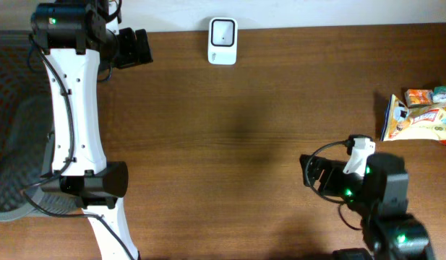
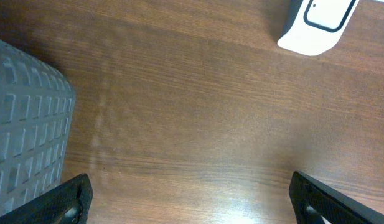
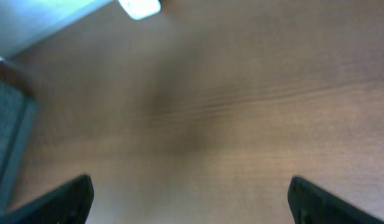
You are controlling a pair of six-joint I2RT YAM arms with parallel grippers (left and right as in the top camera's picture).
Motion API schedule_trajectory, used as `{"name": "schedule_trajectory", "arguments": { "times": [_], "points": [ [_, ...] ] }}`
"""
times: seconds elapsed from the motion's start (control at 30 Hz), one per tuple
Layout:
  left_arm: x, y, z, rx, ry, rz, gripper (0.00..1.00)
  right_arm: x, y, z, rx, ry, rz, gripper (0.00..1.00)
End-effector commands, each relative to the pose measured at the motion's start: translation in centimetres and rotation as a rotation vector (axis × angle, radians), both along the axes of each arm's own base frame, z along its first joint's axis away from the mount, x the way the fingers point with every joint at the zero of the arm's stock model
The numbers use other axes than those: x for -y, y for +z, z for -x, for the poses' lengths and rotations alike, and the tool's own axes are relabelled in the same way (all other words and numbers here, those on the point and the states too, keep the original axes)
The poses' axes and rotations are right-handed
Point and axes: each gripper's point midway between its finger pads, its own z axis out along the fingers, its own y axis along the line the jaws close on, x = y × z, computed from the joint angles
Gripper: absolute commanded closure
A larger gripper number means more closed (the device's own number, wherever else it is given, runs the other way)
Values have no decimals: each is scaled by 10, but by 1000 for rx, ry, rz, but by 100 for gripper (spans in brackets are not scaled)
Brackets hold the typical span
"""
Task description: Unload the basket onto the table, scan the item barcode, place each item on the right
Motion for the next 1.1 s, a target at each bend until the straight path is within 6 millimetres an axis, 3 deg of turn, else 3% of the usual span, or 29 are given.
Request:
{"name": "schedule_trajectory", "arguments": {
  "times": [0.0, 0.13, 0.27, 0.5, 0.77, 0.87, 0.97, 1.07],
  "points": [
    [1, 0, 0, 1, -10, 0, 1, -10, -11, 12, 138, 52, -43, 1],
    [1, 0, 0, 1, -10, 0, 1, -4, 11, 10, 455, 18, -36, 2],
    [1, 0, 0, 1, -10, 0, 1, 12, 24, 11, 595, -70, -8, 2],
    [1, 0, 0, 2, -10, 0, 1, 25, 42, -1, 796, -144, 25, 1],
    [2, 0, 0, 1, -12, 0, 1, 36, 39, -6, 874, -215, 36, 1],
    [2, 0, 0, 2, -12, 0, 1, 36, 42, -5, 912, -194, 123, 2],
    [2, 0, 0, 1, -12, 0, 1, 41, 31, -8, 875, -200, 197, 1],
    [2, 0, 0, 1, -12, 0, 1, 51, -11, -12, 699, -232, 240, 1]
  ]
}}
